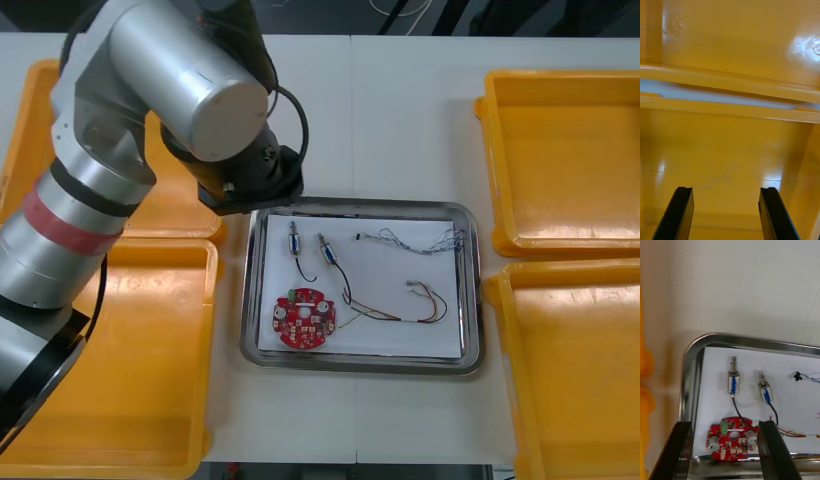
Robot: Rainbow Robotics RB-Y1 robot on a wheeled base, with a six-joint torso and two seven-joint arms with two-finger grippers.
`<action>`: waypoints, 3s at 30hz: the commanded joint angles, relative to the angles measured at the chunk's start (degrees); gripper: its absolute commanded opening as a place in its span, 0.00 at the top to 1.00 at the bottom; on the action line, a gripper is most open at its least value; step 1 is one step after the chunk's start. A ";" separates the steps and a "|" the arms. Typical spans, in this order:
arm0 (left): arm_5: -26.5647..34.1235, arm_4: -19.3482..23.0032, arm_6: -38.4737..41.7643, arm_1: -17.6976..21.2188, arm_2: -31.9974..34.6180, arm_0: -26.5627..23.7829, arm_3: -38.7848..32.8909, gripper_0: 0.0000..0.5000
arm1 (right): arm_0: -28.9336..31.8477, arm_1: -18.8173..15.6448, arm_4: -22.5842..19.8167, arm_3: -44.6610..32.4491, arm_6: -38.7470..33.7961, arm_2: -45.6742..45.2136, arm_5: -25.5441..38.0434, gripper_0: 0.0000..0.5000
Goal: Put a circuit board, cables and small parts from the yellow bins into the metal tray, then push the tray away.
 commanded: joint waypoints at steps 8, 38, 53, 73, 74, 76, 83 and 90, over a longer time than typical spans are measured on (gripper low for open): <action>1.83 7.56 -10.92 9.35 7.77 1.41 -7.44 0.00 | -3.26 -9.84 -9.27 -6.11 -2.46 4.82 -0.52 0.00; 1.83 18.55 -20.59 27.71 26.76 27.07 -21.59 0.00 | -32.88 -11.77 -12.87 -17.71 0.18 51.31 -7.38 0.00; 1.83 18.81 -24.11 26.04 33.26 33.23 -21.68 0.00 | -43.07 -0.87 -4.35 -9.10 3.79 73.46 -9.84 0.00; 1.83 17.23 -25.34 24.90 34.49 33.75 -22.29 0.00 | -44.39 8.79 7.78 1.19 4.84 90.16 -15.46 0.00; 1.83 17.23 -25.34 24.90 34.49 33.75 -22.29 0.00 | -44.39 8.71 8.40 1.19 4.75 91.04 -15.64 0.00; 1.83 17.23 -25.34 24.90 34.49 33.75 -22.29 0.00 | -44.30 8.44 9.98 1.19 4.58 92.97 -16.25 0.00; 1.83 17.23 -25.34 24.90 34.49 33.75 -22.29 0.00 | -44.13 8.36 15.60 1.19 4.05 97.72 -16.96 0.00; 1.83 17.23 -25.34 24.90 34.49 33.75 -22.29 0.00 | -42.28 8.97 18.77 1.19 3.17 98.69 -17.13 0.00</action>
